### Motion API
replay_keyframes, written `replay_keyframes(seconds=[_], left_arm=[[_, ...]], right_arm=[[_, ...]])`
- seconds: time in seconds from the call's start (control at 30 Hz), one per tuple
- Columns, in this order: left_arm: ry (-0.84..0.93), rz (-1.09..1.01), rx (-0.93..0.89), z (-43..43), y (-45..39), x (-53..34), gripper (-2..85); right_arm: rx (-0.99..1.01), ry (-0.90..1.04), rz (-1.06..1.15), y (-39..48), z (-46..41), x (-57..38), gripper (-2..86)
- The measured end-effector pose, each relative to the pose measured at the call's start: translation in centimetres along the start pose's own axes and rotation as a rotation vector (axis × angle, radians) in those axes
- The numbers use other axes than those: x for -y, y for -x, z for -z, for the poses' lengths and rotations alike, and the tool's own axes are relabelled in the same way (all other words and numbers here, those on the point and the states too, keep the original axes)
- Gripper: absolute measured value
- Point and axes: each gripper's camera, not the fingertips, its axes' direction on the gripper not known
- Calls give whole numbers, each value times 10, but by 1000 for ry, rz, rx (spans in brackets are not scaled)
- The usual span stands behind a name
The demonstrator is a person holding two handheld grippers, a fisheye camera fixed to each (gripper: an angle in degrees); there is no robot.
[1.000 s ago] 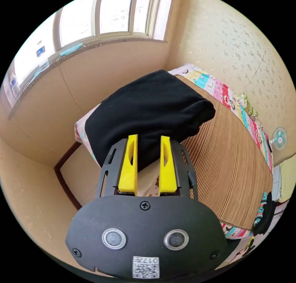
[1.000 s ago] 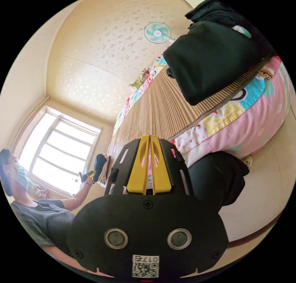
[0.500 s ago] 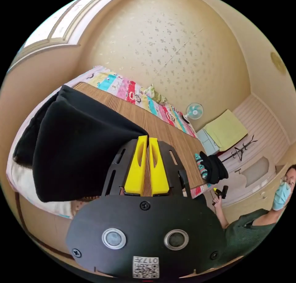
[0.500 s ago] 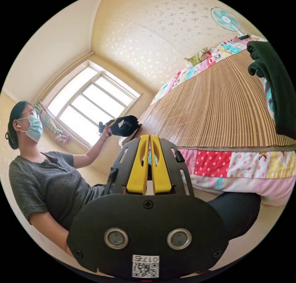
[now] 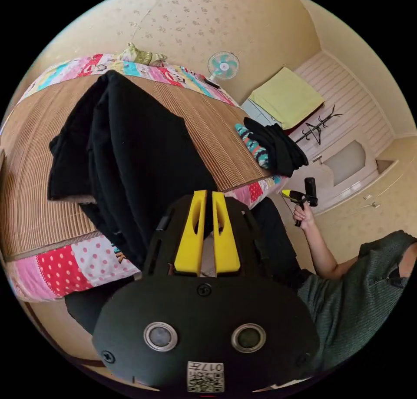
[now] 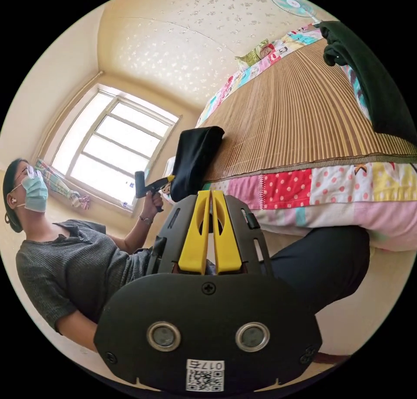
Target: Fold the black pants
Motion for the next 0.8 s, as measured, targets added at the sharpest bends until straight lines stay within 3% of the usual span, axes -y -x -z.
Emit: replay_keyframes(seconds=[0.1,0.17,0.23,0.3,0.37,0.4,0.47,0.6,0.7,0.8], left_arm=[[-215,201,160,47,31,-24,90],[-278,296,169,60,60,-27,103],[-216,346,127,47,93,-18,110],[-66,448,-51,1,137,-3,85],[-130,482,-273,-16,148,2,67],[-183,435,-420,-21,139,14,60],[-156,252,-453,-22,95,44,55],[59,-189,-172,-70,-38,63,55],[303,-145,-248,-163,-43,30,59],[368,30,-406,-210,-1,-21,59]], right_arm=[[7,51,-76,-23,-11,-5,3],[59,51,-111,-40,-22,-7,3],[96,40,-120,-51,-32,-7,3],[132,28,-139,-61,-43,-7,2],[194,3,-158,-73,-56,-8,2],[213,-1,-157,-74,-59,-8,3],[266,-3,-140,-78,-70,-12,4],[226,0,-126,-84,-77,-22,5],[78,6,-207,-99,-87,-30,9],[-39,44,-211,-99,-109,-26,17]])
